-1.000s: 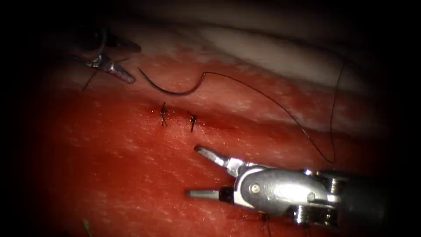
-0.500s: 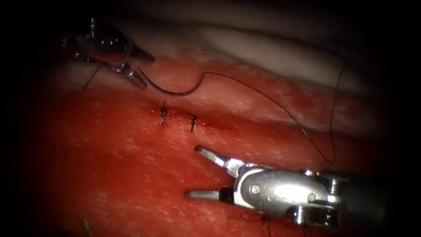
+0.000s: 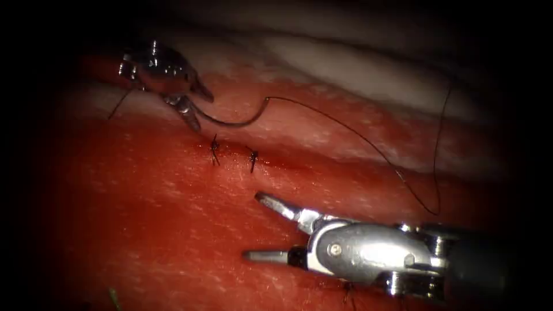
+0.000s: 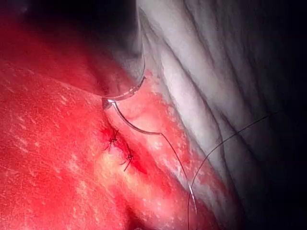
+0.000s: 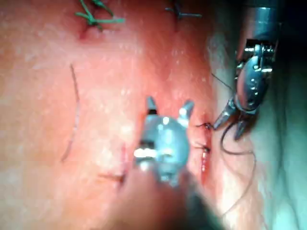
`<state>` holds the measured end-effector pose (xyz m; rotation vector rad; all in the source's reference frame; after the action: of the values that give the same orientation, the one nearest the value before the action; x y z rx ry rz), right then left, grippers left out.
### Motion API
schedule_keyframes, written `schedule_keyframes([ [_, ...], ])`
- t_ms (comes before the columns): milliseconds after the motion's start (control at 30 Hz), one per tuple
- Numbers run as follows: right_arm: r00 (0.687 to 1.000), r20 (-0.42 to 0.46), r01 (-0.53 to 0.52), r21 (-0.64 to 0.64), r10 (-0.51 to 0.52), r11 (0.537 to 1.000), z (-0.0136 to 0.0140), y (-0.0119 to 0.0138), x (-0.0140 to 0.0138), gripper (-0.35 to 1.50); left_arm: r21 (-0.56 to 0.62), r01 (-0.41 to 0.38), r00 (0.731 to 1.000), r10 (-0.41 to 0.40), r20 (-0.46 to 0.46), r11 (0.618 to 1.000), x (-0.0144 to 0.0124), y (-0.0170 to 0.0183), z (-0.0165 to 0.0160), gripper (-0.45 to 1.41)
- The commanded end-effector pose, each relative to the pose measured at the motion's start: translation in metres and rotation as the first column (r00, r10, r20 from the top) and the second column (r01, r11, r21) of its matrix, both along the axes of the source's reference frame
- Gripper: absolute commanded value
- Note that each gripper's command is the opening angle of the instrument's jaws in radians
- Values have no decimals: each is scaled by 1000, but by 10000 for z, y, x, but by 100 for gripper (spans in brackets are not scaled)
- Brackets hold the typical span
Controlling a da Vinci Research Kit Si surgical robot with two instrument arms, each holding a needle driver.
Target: Wound Closure
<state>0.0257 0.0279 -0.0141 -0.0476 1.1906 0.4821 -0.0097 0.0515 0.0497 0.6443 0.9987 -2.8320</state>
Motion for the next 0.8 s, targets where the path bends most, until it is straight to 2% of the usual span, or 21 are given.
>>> schedule_keyframes([
  [33, 1000, -2, -1, -2, 1, 1000, 3, 3, 9, 131, 15, 3, 1000, -3, -7, 1000, -4, -3, 9, 59],
  [100, 1000, -3, -1, -2, 1, 1000, 3, 3, 9, 131, 21, -6, 1000, 7, -17, 1000, -3, -3, 13, 53],
  [133, 1000, -3, -1, -2, 1, 1000, 3, 3, 9, 131, 29, 4, 1000, -3, -31, 1000, -3, -3, 14, 43],
  [167, 1000, -3, -1, -2, 1, 1000, 3, 3, 9, 131, 50, 41, 997, -38, -62, 998, -2, -3, 13, 8],
  [233, 1000, -4, -3, 4, 3, 1000, 3, 3, 9, 131, 79, 87, 992, -79, -101, 993, -1, 0, 9, -35],
  [367, 1000, -13, -14, 17, 14, 1000, 2, 3, 10, 131, 93, 167, 974, -150, -168, 982, -1, 3, -1, -35],
  [467, 999, -28, -35, 58, 37, 998, 0, 1, 13, 128, 56, 180, 970, -168, -178, 982, -1, 3, -13, -35],
  [633, 981, -66, -168, 194, 184, 966, -3, 3, 14, 111, -29, 253, 955, -255, -153, 967, -5, 7, -38, -35],
  [733, 939, -41, -316, 288, 342, 904, -3, 9, 11, 106, -98, 332, 930, -343, -130, 938, -8, 8, -54, -35],
  [767, 897, -20, -405, 365, 442, 838, -1, 13, 7, 103, -131, 392, 908, -406, -107, 911, -10, 8, -64, -35],
  [800, 886, -13, -425, 379, 463, 822, 0, 14, 6, 101, -149, 414, 898, -430, -97, 898, -10, 8, -68, -35],
])
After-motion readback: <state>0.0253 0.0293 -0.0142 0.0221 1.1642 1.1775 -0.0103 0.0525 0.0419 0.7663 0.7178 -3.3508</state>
